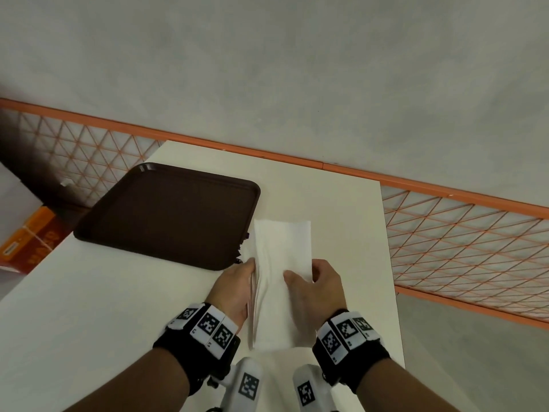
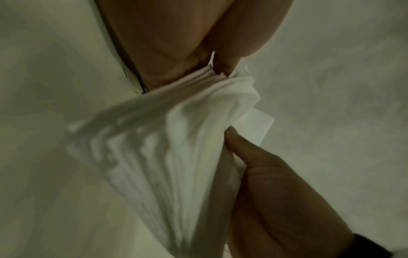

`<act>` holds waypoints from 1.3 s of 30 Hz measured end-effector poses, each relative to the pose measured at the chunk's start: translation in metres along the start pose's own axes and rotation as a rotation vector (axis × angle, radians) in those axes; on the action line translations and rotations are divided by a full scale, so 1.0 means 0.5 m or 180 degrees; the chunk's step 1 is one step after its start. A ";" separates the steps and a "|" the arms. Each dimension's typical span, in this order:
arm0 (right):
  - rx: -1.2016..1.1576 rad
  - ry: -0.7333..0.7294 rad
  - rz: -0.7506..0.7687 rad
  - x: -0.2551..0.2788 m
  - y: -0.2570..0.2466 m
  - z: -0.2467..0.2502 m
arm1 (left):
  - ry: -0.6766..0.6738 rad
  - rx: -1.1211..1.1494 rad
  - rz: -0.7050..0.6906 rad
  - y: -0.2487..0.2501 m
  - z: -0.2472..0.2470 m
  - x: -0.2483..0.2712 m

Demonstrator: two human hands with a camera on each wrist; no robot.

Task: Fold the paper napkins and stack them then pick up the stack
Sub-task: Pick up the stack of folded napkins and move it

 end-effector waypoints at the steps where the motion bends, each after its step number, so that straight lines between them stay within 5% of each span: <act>1: 0.0135 0.0061 0.0001 0.003 -0.003 -0.002 | 0.0042 0.0006 -0.0037 -0.004 0.002 0.001; 10: 0.0462 0.0108 0.0079 0.018 -0.036 -0.073 | 0.0156 0.0098 -0.0026 0.007 0.054 0.010; 18: 0.0796 0.0124 0.0495 0.047 -0.127 -0.225 | -0.0330 0.0863 0.0235 0.074 0.193 -0.023; 22: 0.1113 0.0163 0.1067 0.065 -0.183 -0.332 | -0.0715 0.1205 0.0206 0.135 0.281 -0.041; 27: 0.0291 -0.0173 0.0865 0.071 -0.230 -0.424 | -0.0899 0.1237 -0.0078 0.201 0.376 -0.043; 39: -0.0350 -0.0808 -0.0082 -0.011 -0.234 -0.488 | -0.0126 -0.0321 -0.0216 0.276 0.515 -0.157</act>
Point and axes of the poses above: each hand's wrist, its own x-axis away from the middle knuckle, its own z-axis out of the back of the hand, y = z × x, the point moved 2 cm from there along -x, towards the middle knuckle
